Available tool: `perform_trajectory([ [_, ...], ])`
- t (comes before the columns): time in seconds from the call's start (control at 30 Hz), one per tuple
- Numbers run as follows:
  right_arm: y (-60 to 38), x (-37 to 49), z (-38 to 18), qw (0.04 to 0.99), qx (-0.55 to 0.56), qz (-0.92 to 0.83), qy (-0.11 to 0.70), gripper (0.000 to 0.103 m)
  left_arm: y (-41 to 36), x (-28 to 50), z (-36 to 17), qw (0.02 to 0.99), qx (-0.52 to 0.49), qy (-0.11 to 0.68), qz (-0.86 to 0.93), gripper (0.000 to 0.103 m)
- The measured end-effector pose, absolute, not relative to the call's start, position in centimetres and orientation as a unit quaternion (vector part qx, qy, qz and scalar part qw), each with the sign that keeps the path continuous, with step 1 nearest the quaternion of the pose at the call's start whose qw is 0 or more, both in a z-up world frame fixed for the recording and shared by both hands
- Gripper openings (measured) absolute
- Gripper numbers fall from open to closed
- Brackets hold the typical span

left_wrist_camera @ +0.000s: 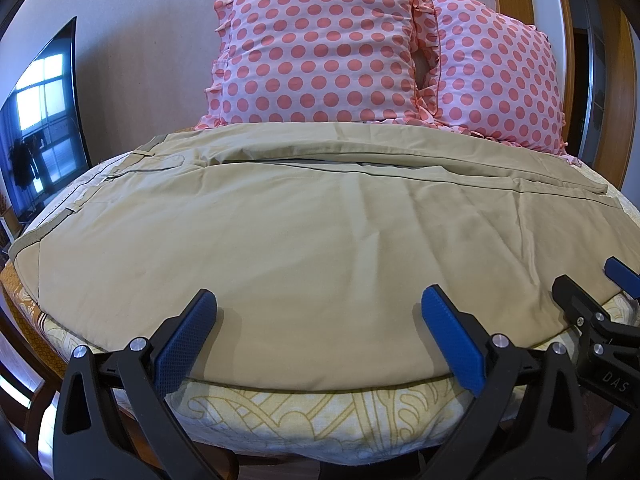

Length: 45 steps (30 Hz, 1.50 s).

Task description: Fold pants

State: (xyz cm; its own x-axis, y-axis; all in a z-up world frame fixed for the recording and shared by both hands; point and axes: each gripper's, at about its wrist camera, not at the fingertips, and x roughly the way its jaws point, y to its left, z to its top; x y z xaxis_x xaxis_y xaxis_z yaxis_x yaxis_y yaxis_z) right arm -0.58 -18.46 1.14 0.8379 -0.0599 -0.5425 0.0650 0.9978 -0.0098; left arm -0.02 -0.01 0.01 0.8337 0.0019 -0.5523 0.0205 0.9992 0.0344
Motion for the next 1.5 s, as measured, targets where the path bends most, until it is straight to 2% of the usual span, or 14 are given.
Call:
perform_trajectory([
  [0.47, -18.3, -1.0, 0.6, 0.963, 0.003, -0.014, 0.268, 0.101, -0.1, -0.3, 0.2, 0.956, 0.019, 0.293, -0.007, 0.102],
  [0.57, -19.3, 0.1, 1.2, 0.958, 0.0, 0.02, 0.285, 0.101, -0.3, 0.7, 0.5, 0.953, 0.021, 0.303, -0.012, 0.102],
  [0.8, -27.3, 5.0, 8.7, 0.968, 0.032, -0.05, 0.245, 0.101, -0.1, 2.0, 3.3, 0.959, 0.035, 0.282, -0.001, 0.102],
  [0.97, -36.5, 14.3, 11.2, 0.94, 0.095, -0.145, 0.292, 0.101, -0.5, 4.0, 5.1, 0.966, 0.026, 0.259, -0.002, 0.102],
  [1.0, -38.8, 16.8, 11.0, 0.93, 0.111, -0.171, 0.306, 0.099, -0.6, 4.4, 5.3, 0.966, 0.025, 0.258, -0.002, 0.102],
  [1.23, -48.6, 29.3, 7.0, 0.864, 0.188, -0.26, 0.389, 0.053, -0.8, 7.2, 5.8, 0.963, 0.012, 0.268, -0.01, 0.102],
  [1.33, -51.1, 32.1, 5.4, 0.838, 0.256, -0.265, 0.402, 0.046, -0.6, 8.2, 5.5, 0.96, 0.003, 0.28, -0.014, 0.102],
  [1.5, -50.9, 35.9, 4.0, 0.824, 0.239, -0.29, 0.424, 0.045, 0.0, 9.1, 5.0, 0.952, -0.018, 0.304, -0.029, 0.102],
])
